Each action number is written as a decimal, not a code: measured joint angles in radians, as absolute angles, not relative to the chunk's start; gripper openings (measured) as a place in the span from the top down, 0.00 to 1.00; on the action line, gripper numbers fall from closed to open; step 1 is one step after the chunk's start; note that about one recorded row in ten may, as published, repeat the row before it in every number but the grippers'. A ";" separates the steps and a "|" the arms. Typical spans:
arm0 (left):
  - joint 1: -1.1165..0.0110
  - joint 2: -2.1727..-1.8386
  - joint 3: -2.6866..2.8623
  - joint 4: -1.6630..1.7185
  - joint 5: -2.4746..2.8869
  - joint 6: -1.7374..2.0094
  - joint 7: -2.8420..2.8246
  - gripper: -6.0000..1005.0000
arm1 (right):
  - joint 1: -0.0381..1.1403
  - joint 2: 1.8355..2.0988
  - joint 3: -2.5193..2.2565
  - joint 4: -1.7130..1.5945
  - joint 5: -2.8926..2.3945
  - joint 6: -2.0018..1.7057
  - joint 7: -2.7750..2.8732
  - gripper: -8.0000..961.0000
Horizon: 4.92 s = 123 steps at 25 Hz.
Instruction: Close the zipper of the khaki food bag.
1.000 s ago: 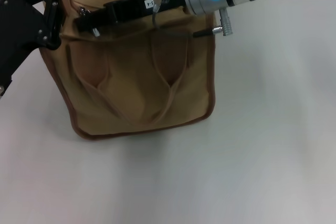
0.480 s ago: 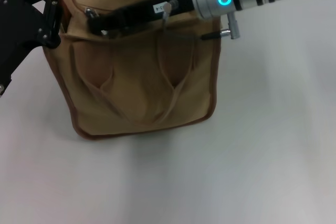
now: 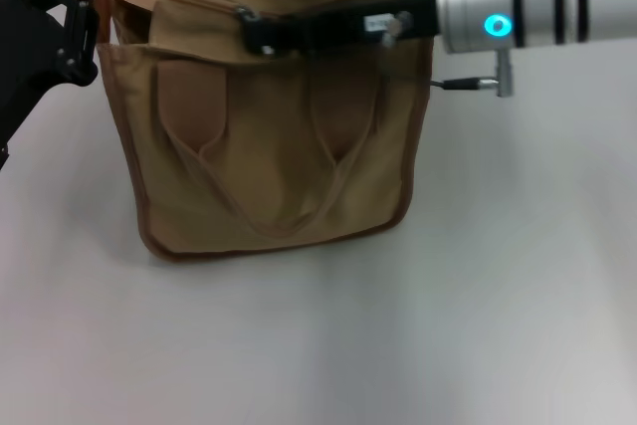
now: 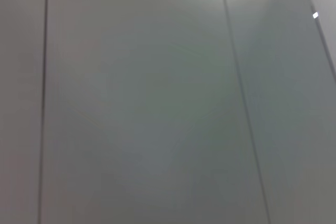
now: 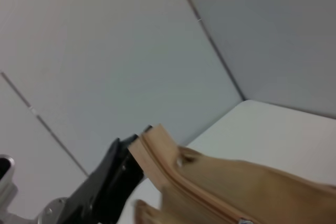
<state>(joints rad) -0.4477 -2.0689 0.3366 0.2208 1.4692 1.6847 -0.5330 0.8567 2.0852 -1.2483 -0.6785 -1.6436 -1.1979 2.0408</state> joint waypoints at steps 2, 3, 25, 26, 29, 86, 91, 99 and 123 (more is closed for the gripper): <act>-0.447 -2.068 0.330 0.221 1.469 1.668 -0.533 0.97 | 0.827 2.085 -1.247 -0.701 -1.643 -1.197 2.037 0.94; -0.447 -2.068 0.326 0.221 1.469 1.661 -0.531 0.97 | 0.808 2.085 -1.245 -0.714 -1.643 -1.197 2.035 0.94; -0.472 -2.066 0.298 0.228 1.460 1.571 -0.529 0.97 | 0.602 2.081 -1.086 -0.759 -1.536 -1.277 1.864 0.86; -0.472 -2.066 0.299 0.227 1.460 1.571 -0.529 0.97 | 0.597 2.081 -1.081 -0.752 -1.513 -1.298 1.833 0.86; -0.474 -2.067 0.300 0.224 1.462 1.571 -0.529 0.97 | 0.580 2.081 -1.060 -0.723 -1.462 -1.347 1.752 0.85; -0.340 -1.957 0.523 0.432 1.606 1.898 -1.330 0.24 | 0.472 2.079 -0.872 -0.397 -1.763 -1.661 0.937 0.22; -0.364 -1.964 0.622 0.449 1.773 1.936 -1.227 0.17 | 0.479 2.079 -0.897 -0.391 -1.772 -1.661 0.930 0.22; -0.387 -2.002 0.712 0.449 1.965 1.885 -1.064 0.17 | 0.498 2.079 -0.959 -0.384 -1.773 -1.639 0.930 0.22; -0.387 -2.018 0.718 0.444 2.027 1.824 -1.019 0.17 | 0.526 2.082 -1.003 -0.336 -1.785 -1.610 0.926 0.22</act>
<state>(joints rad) -0.3872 -2.0180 0.7179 0.4438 2.0266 1.8237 -1.0191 0.5265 2.0816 -1.0032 -0.3362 -1.7847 -1.6103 0.9257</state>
